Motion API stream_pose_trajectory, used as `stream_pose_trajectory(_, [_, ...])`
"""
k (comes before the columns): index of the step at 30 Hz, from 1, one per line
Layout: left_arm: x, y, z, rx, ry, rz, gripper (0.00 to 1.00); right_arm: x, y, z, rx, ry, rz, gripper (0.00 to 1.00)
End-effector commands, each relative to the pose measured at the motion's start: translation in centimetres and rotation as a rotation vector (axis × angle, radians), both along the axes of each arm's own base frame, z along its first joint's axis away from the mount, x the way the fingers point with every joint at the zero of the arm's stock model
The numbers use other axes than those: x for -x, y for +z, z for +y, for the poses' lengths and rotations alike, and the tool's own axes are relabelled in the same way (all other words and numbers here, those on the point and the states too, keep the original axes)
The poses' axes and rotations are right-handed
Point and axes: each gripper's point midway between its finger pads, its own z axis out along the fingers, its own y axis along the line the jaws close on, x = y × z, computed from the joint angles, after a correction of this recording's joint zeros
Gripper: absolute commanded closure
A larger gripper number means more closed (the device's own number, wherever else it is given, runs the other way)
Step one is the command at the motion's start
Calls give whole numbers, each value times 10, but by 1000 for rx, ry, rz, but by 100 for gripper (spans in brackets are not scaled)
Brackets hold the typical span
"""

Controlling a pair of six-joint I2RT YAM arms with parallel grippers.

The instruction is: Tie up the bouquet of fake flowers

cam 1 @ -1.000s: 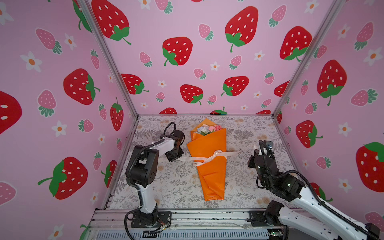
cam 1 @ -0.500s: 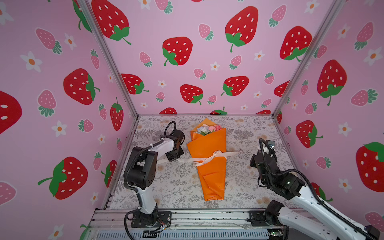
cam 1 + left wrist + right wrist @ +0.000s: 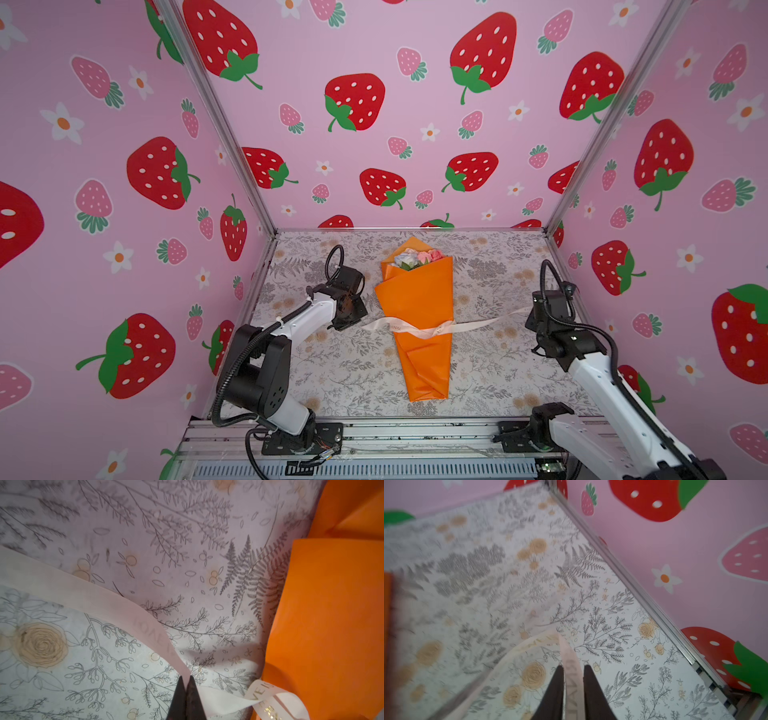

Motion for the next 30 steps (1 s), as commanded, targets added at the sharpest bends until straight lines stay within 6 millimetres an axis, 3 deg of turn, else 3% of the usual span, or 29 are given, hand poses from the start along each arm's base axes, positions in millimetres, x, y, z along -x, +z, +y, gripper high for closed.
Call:
stream_pose_trajectory(1, [-4, 15, -15, 84, -28, -73, 100, -8, -16, 37, -194, 127, 24, 56])
stream_pose_trajectory(5, [-1, 17, -19, 112, -40, -90, 100, -13, -10, 59, -312, 178, 24, 49])
stream_pose_trajectory(13, [-4, 21, -24, 140, -51, -95, 100, 8, -31, 162, -916, 297, 67, 45])
stream_pose_trajectory(22, [-5, 23, -25, 144, -53, -101, 100, 20, -54, 195, -1223, 142, 21, 41])
stream_pose_trajectory(30, [-5, 28, -32, 177, -64, -99, 100, 8, -69, 204, -1295, 46, 9, 39])
